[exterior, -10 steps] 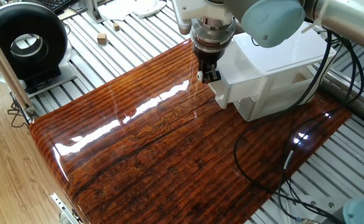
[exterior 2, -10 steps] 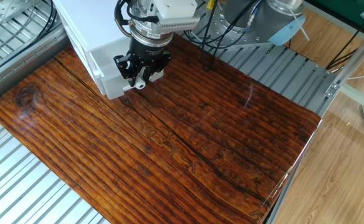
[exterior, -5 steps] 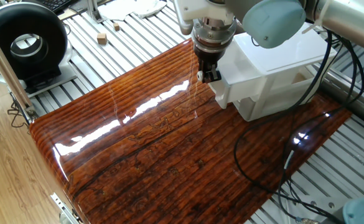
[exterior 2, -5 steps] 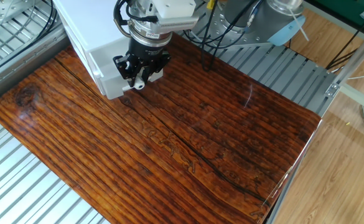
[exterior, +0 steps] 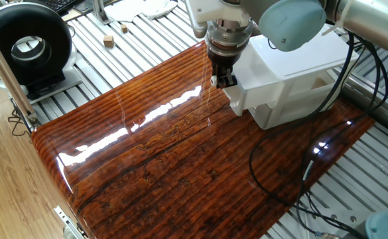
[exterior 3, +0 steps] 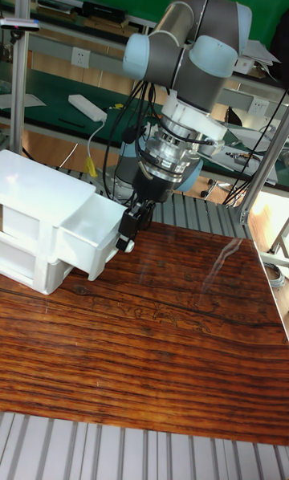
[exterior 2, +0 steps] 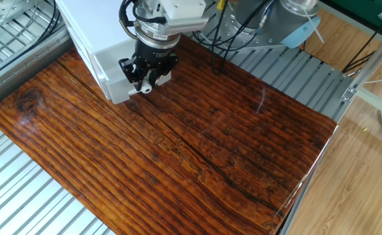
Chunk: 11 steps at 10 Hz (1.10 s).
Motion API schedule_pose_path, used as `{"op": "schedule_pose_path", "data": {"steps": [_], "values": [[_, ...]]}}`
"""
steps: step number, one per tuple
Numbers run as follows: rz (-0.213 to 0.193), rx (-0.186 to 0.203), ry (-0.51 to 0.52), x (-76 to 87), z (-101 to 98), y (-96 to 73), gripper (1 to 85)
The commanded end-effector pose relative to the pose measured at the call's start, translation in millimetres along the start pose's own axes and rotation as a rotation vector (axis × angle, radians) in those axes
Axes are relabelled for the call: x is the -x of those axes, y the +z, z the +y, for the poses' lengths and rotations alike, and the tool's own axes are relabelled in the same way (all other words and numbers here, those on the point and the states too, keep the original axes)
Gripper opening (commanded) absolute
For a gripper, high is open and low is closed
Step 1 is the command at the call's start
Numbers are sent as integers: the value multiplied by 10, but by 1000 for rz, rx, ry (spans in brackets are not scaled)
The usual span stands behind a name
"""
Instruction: Grasp the handle and close the drawer
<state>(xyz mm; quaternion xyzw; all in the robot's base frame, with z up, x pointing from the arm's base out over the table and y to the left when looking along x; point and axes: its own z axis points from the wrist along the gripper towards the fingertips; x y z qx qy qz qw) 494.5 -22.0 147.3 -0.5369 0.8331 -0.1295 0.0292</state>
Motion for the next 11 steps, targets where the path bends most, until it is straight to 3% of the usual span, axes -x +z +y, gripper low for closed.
{"op": "schedule_pose_path", "data": {"steps": [1, 9, 11], "values": [[10, 9, 19, -39, 18, -15, 350], [-5, 26, 6, -206, -62, -10, 350], [-24, 38, 2, -281, -83, 4, 350]]}}
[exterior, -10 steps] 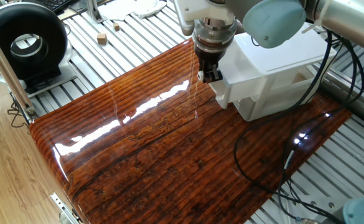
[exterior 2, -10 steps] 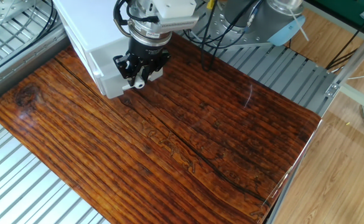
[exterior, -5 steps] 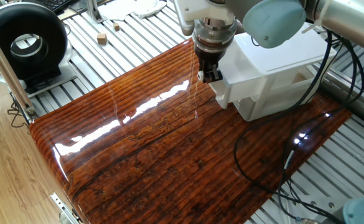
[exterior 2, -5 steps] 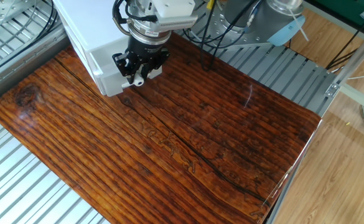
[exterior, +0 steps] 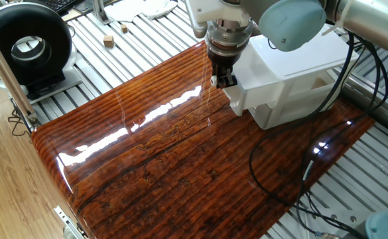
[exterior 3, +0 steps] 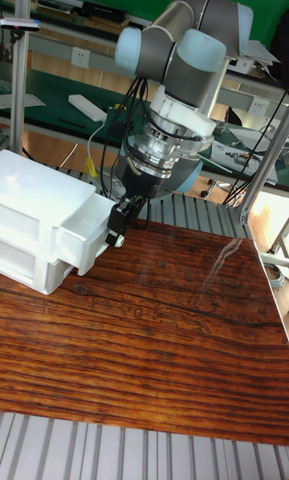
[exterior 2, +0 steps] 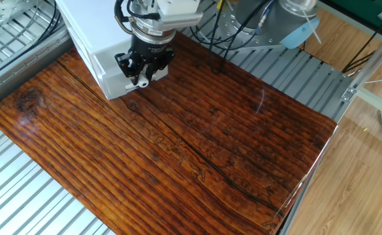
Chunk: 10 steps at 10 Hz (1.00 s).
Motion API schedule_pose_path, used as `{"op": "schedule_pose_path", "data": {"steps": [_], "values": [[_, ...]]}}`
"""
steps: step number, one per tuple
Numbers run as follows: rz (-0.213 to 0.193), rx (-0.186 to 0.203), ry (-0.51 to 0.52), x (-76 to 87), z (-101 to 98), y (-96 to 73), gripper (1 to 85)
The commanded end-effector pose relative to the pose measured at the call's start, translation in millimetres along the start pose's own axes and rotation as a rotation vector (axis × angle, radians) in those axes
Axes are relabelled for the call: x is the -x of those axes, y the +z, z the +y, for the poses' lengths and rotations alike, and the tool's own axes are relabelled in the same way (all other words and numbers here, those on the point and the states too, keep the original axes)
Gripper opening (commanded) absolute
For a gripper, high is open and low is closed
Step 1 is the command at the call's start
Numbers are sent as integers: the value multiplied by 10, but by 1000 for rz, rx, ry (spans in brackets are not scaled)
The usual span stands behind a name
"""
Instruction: Grasp the handle and close the drawer
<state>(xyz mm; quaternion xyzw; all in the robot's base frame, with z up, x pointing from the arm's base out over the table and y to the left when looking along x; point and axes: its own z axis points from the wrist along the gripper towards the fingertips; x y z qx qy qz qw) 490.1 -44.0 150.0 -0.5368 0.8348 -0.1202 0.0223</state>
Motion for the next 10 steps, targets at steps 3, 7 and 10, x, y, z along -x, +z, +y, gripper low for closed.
{"op": "schedule_pose_path", "data": {"steps": [3, 7, 10], "values": [[-33, 17, -10, -138, -68, -9, 350], [-47, 20, -23, -198, -99, 26, 350], [-69, 56, 2, -237, -37, 48, 350]]}}
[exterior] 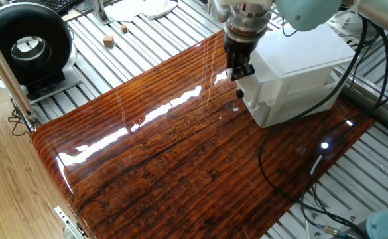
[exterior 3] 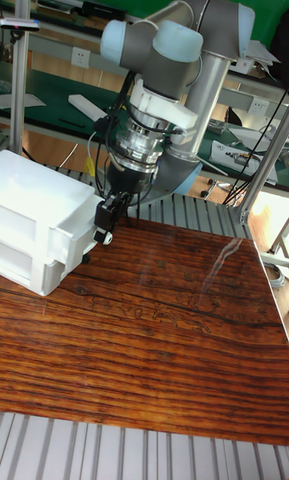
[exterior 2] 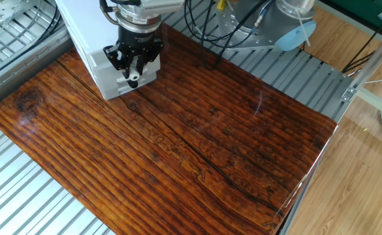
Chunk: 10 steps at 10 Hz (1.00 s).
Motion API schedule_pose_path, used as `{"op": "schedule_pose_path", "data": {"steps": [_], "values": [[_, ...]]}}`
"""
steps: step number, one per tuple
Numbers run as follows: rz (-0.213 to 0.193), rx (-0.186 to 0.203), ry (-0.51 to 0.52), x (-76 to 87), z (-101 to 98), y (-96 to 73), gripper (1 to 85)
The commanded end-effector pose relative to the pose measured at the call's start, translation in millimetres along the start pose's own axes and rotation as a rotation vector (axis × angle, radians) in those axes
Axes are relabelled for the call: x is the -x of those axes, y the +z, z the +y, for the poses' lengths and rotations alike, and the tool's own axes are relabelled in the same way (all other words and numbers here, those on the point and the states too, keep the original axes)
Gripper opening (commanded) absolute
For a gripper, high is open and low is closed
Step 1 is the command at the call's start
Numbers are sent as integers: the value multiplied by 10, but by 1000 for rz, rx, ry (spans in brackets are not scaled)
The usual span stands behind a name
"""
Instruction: Grasp the handle and close the drawer
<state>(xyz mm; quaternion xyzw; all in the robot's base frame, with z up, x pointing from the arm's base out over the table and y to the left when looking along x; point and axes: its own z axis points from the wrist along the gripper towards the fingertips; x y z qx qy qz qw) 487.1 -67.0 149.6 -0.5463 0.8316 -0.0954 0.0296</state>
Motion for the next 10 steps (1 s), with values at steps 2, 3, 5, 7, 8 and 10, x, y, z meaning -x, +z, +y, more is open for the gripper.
{"op": "schedule_pose_path", "data": {"steps": [2, 3, 5, 7, 8, 10], "values": [[-36, 38, 29, -92, 43, 32, 350], [-35, 43, 31, -134, 46, 29, 350], [-38, 54, 40, -198, 61, 7, 350], [-46, 58, 41, -243, 62, 3, 350], [-53, 61, 42, -264, 66, 10, 350], [-62, 65, 45, -306, 73, 26, 350]]}}
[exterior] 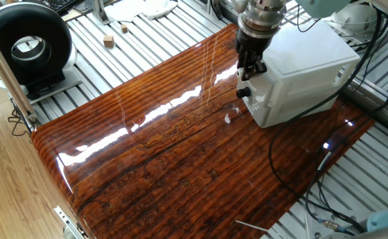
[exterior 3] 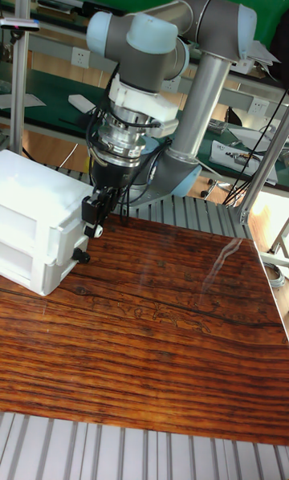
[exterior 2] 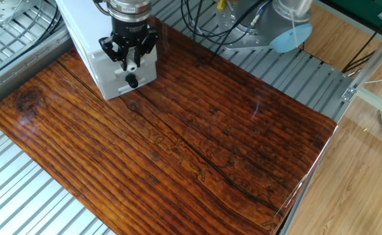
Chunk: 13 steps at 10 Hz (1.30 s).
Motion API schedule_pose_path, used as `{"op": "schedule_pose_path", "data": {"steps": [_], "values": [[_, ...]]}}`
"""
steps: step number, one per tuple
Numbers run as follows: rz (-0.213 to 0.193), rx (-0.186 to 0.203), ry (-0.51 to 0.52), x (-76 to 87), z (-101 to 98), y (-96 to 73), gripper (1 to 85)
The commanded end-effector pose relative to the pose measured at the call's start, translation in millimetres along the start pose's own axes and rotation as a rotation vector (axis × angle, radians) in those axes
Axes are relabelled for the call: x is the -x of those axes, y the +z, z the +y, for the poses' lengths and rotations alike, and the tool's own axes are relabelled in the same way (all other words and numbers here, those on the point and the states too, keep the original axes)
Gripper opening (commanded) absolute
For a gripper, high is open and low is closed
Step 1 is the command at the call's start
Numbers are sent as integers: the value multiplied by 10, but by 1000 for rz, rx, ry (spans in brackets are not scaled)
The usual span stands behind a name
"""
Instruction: Grasp the handle and close the drawer
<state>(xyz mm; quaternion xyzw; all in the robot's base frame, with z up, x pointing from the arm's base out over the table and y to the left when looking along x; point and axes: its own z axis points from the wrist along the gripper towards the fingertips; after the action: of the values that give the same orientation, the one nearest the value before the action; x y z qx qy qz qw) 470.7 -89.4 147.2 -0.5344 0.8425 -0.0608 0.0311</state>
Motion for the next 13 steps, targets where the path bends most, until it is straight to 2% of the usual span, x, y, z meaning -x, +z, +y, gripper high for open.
{"op": "schedule_pose_path", "data": {"steps": [1, 6, 10, 11, 13], "values": [[-31, 11, 11, -50, 12, 4, 350], [-34, 11, -6, -140, -12, -19, 350], [-61, 22, -13, -244, -43, 39, 360], [-62, 24, -13, -254, -40, 36, 377], [-62, 30, -14, -250, -23, 41, 467]]}}
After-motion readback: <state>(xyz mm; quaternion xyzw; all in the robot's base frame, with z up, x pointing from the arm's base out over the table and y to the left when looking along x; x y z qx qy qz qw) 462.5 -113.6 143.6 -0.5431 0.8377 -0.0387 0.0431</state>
